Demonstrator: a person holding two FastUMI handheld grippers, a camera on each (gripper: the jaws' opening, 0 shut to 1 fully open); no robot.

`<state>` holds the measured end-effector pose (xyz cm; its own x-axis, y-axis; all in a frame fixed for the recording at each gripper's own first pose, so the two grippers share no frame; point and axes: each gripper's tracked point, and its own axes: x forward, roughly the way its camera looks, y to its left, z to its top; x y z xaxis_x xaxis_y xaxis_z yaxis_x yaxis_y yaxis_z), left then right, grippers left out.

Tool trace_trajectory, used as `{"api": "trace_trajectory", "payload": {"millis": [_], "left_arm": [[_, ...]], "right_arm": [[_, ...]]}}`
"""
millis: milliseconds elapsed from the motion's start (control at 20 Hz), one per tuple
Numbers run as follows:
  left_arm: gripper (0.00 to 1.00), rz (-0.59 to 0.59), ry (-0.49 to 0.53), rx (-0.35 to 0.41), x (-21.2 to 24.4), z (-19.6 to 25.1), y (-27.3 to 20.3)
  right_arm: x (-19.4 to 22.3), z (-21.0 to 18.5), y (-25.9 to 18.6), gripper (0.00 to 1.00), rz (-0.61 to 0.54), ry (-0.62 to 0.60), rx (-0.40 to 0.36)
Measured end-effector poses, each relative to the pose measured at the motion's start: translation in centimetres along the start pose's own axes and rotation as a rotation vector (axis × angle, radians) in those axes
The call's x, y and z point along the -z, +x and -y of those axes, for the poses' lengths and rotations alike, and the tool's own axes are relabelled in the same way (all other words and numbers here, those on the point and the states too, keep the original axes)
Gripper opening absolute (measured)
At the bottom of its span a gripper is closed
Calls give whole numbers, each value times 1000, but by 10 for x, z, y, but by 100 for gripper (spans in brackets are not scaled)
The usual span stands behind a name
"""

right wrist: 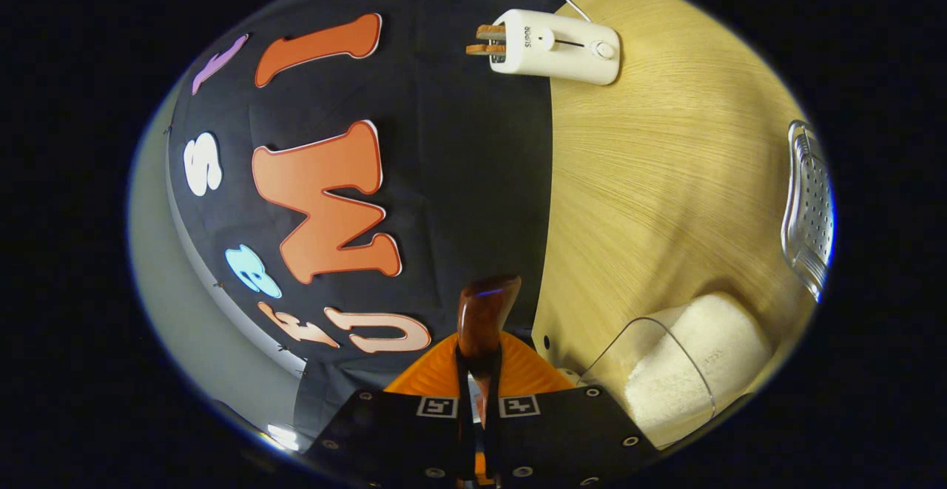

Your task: Close the left gripper, press the button to open the rice cooker; take a wooden spoon from the chopstick holder with the right hand, scoop a spoonful of rice and pour it into the rice cooker, then put the wooden spoon back into the chopstick holder.

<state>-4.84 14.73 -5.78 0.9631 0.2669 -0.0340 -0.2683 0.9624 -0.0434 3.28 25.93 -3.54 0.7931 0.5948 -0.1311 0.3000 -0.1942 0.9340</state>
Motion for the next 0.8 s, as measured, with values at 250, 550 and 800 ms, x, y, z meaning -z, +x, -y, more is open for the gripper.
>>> {"api": "trace_trajectory", "payload": {"millis": [250,550,800], "left_arm": [[94,-7,-5,-13,3,-12,-3],[96,10,-21,-46,-2,-31,-8],[95,-5,-49,-48,6,-37,-14]], "right_arm": [[16,-15,20,6,-15,0,-7],[39,-26,46,6,-55,-10,10],[65,-58,73,6,-68,-44,-21]]}}
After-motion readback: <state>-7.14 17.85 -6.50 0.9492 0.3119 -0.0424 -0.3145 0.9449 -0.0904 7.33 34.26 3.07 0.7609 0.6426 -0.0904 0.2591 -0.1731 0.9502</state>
